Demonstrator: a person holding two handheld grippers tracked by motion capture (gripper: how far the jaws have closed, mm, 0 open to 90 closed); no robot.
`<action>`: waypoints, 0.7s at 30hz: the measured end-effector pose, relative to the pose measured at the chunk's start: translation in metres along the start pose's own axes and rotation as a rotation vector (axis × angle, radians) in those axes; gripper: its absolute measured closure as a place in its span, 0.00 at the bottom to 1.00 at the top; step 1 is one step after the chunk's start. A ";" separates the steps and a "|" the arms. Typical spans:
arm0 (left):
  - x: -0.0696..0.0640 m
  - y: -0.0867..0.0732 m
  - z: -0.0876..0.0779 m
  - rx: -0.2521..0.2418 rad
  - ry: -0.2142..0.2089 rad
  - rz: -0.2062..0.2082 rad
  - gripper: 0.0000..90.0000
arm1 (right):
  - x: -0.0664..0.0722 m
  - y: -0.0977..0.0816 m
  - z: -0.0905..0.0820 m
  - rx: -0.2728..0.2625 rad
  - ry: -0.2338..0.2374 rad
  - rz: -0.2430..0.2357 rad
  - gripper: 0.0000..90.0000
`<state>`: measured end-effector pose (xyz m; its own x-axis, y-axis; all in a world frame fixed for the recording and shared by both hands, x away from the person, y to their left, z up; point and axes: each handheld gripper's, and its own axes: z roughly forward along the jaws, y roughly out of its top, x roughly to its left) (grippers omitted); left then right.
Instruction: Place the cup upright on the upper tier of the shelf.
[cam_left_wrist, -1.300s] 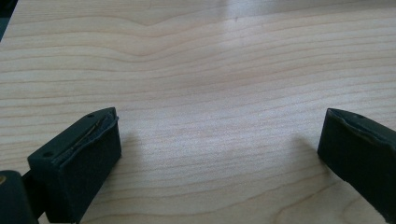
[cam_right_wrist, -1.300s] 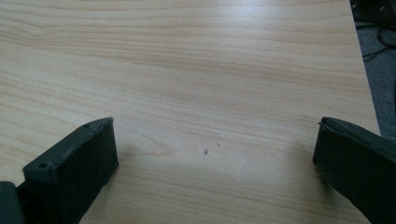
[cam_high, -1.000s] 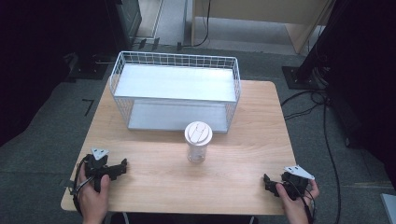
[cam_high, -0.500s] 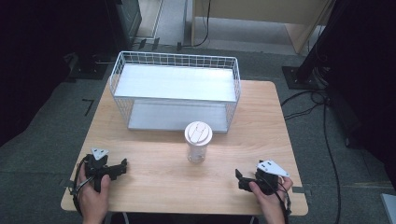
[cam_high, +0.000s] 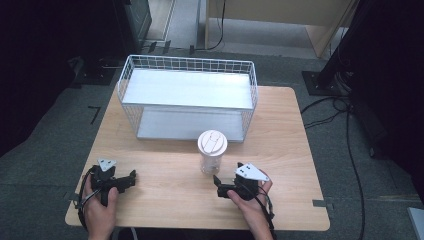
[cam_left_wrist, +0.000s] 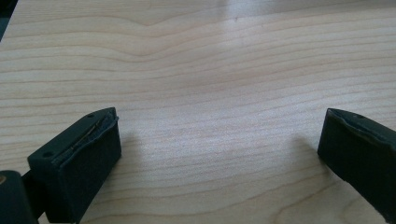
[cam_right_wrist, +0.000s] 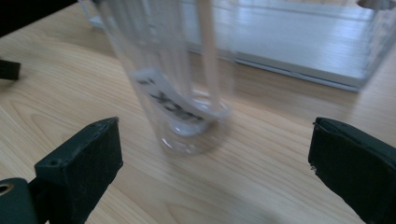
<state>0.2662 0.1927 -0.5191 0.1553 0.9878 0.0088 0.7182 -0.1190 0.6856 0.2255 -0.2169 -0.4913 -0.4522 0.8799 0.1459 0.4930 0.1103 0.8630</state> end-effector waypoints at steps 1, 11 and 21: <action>0.000 0.000 0.000 0.001 0.000 0.001 0.00 | 0.000 0.000 0.000 0.000 0.000 0.000 0.03; 0.000 0.000 0.000 0.000 0.000 0.000 0.00 | 0.027 0.013 0.028 -0.052 0.007 0.000 0.03; 0.000 0.000 0.000 0.002 0.000 0.002 0.00 | 0.026 0.027 0.041 -0.159 -0.051 0.062 0.06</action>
<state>0.2661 0.1929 -0.5190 0.1571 0.9875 0.0102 0.7190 -0.1214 0.6843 0.2577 -0.1721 -0.4846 -0.3844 0.9054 0.1804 0.3932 -0.0162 0.9193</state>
